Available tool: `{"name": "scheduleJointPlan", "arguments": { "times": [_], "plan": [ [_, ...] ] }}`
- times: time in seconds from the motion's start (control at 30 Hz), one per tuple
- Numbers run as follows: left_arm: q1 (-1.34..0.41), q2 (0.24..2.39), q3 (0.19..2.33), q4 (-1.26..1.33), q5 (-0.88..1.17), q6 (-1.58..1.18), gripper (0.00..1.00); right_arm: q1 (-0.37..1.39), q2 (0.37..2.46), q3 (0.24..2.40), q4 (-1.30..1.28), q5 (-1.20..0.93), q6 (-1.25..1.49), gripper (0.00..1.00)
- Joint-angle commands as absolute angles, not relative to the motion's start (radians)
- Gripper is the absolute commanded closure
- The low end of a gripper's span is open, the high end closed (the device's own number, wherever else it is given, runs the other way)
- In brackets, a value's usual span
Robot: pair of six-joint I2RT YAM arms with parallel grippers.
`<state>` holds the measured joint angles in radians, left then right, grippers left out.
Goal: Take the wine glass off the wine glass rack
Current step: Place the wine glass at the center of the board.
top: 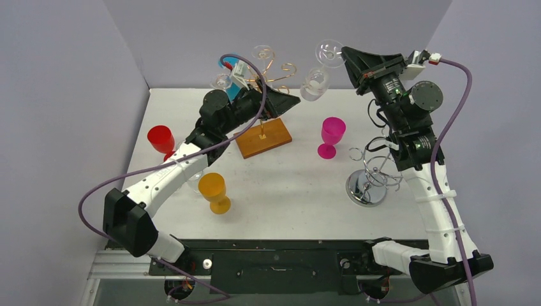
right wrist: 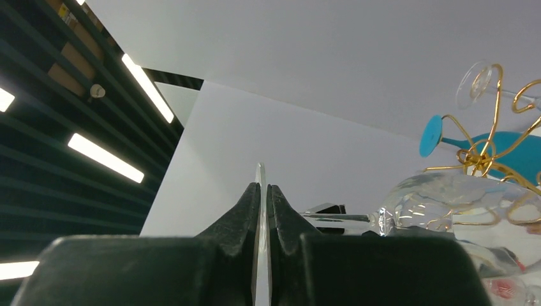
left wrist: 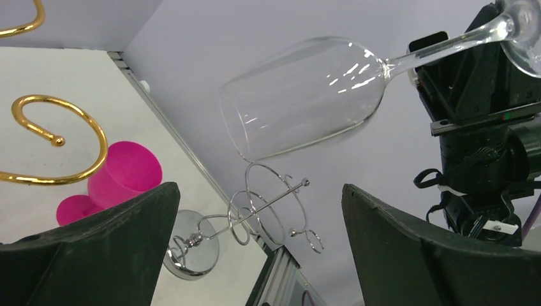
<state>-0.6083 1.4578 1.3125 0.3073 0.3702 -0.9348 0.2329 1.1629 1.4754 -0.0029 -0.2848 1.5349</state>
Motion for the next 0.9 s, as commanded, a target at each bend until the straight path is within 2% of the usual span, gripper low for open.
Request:
{"name": "scheduleJointPlan", "arguments": {
  "times": [0.0,0.37,0.8,0.87],
  "plan": [
    [-0.615,1.476,1.33,0.548,0.375,-1.001,0.04,0.266,1.133,1.502,0.084,-0.243,1.6,1.0],
    [-0.612,1.522,1.331,0.649,0.384,-1.048,0.03,0.274,1.137,1.471,0.196,-0.25,1.732,1.0],
    [-0.601,1.564,1.307,0.974,0.455,-1.185,0.0,0.286,1.169,1.404,0.373,-0.293,1.905,1.0],
    [-0.6,1.567,1.307,1.006,0.461,-1.203,0.05,0.287,1.173,1.388,0.409,-0.299,1.938,1.0]
  ]
}}
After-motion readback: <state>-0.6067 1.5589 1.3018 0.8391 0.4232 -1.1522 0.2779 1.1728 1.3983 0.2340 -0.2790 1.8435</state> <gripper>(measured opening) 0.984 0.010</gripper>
